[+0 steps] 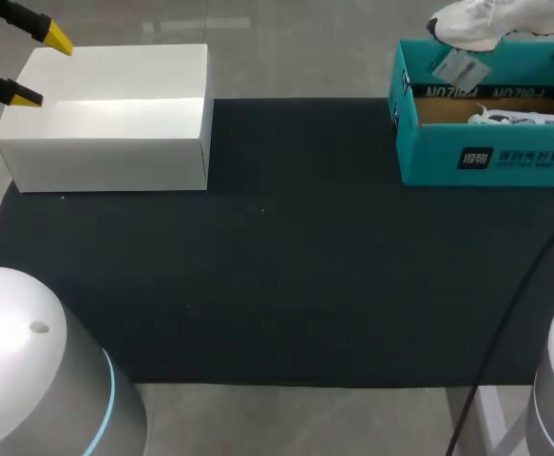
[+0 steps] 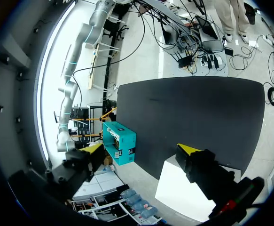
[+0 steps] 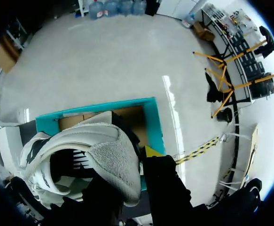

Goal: Take the shoe out of the shoebox, open the shoe tongue, remove and reinsert the insole, then place the shoe into the shoebox

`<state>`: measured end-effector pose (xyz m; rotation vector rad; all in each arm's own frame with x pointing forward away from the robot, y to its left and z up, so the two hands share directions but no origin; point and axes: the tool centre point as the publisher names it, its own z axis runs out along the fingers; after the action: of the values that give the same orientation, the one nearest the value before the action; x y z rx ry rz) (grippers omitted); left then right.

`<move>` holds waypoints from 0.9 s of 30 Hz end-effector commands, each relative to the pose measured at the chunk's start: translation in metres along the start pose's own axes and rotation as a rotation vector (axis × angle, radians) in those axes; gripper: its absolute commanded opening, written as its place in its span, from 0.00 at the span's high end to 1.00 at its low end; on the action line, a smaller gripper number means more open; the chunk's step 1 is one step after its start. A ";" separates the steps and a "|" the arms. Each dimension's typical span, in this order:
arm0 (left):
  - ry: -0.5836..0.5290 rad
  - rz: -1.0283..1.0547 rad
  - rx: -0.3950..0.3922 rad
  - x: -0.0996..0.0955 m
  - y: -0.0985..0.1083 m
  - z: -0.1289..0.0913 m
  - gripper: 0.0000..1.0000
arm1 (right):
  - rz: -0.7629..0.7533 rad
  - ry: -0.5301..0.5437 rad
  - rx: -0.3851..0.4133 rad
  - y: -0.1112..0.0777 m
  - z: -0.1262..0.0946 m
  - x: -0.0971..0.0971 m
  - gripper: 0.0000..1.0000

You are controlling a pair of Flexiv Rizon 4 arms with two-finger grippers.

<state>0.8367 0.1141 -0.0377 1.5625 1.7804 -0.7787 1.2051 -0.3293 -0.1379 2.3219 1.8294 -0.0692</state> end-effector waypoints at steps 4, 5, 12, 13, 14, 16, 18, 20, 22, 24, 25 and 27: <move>0.004 0.000 0.003 -0.001 0.001 0.000 0.00 | 0.233 0.093 0.041 0.012 -0.002 -0.003 1.00; 0.004 0.000 0.003 -0.001 0.001 0.000 0.00 | 0.233 0.093 0.041 0.012 -0.002 -0.003 1.00; 0.004 0.000 0.003 -0.001 0.001 0.000 0.00 | 0.194 0.087 0.081 0.007 0.014 0.005 1.00; 0.004 0.000 0.003 -0.001 0.001 0.000 0.00 | 0.192 0.086 0.085 0.007 0.016 0.005 1.00; 0.004 0.000 0.003 -0.001 0.001 0.000 0.00 | 0.192 0.084 0.086 0.007 0.018 0.005 1.00; 0.004 0.000 0.003 -0.001 0.001 0.000 0.00 | 0.194 0.086 0.094 0.007 0.021 0.004 1.00; 0.004 0.000 0.003 -0.001 0.001 0.000 0.00 | 0.212 0.071 0.091 0.006 0.028 0.003 1.00; 0.004 0.000 0.003 -0.001 0.001 0.000 0.00 | 0.239 0.064 0.090 0.005 0.038 0.002 1.00; 0.004 0.000 0.003 -0.001 0.001 0.000 0.00 | 0.267 0.059 0.071 0.003 0.049 0.000 1.00; 0.004 0.000 0.003 -0.001 0.001 0.000 0.00 | 0.305 0.058 0.061 0.001 0.061 -0.001 1.00; 0.004 0.000 0.003 -0.001 0.001 0.000 0.00 | 0.315 0.058 0.061 -0.001 0.065 -0.001 1.00; 0.004 0.000 0.003 -0.001 0.001 0.000 0.00 | 0.334 0.038 0.033 -0.005 0.075 -0.001 1.00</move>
<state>0.8367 0.1142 -0.0377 1.5624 1.7804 -0.7787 1.1990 -0.3398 -0.1963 2.6341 1.4485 -0.0060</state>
